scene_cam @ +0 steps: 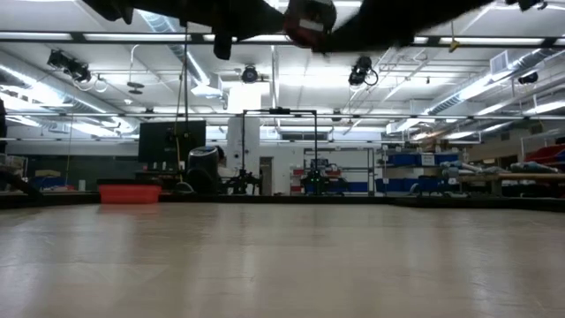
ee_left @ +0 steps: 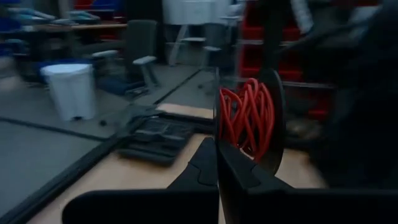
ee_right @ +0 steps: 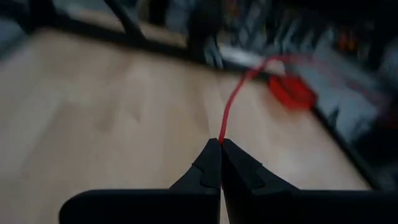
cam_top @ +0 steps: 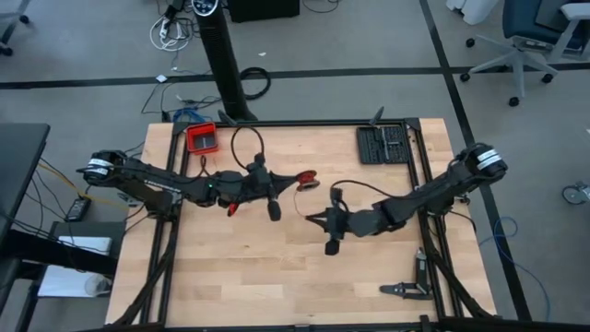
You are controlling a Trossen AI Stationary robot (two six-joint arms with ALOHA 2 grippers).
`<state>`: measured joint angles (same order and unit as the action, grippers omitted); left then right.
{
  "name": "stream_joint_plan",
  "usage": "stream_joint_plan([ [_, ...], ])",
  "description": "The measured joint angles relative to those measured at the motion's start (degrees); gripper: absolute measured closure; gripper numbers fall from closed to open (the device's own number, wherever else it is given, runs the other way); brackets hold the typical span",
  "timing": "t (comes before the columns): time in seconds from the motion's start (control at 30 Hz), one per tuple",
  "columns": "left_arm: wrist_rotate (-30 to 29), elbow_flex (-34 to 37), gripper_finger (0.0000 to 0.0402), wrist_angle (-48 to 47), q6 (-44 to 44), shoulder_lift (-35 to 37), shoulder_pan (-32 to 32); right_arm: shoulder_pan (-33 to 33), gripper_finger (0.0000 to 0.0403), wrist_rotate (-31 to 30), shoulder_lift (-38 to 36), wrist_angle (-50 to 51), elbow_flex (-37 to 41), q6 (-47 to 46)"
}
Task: Coil cords
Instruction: Uncoil the red wire from the spool
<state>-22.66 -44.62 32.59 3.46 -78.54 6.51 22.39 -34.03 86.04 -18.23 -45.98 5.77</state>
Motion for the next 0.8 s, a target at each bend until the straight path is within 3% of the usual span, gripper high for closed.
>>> stream_joint_plan([
  [0.13, 5.56, -0.03, 0.0401, 0.59, 0.04, 0.02, 0.41, -1.89, 0.0403, -5.30, -0.01, 12.17, 0.00, -7.14],
  [0.4, 2.35, -0.02, 0.0401, -11.80, -0.99, 0.00, -1.08, -2.10, 0.0403, -17.13, -9.76, 35.74, 0.00, -23.73],
  [0.53, -2.83, -0.04, 0.0401, -17.02, -1.74, 0.00, -2.39, -0.12, 0.0403, -19.70, -14.67, 33.72, 0.00, -23.17],
  [0.67, -9.55, -0.04, 0.0401, -19.63, -3.34, 0.00, -2.78, 3.05, 0.0403, -19.77, -16.14, 24.11, 0.00, -14.10],
  [0.8, -16.83, -0.04, 0.0401, -20.38, -4.87, 0.00, -2.76, 6.01, 0.0403, -12.89, -14.56, 11.95, 0.00, -2.02],
])
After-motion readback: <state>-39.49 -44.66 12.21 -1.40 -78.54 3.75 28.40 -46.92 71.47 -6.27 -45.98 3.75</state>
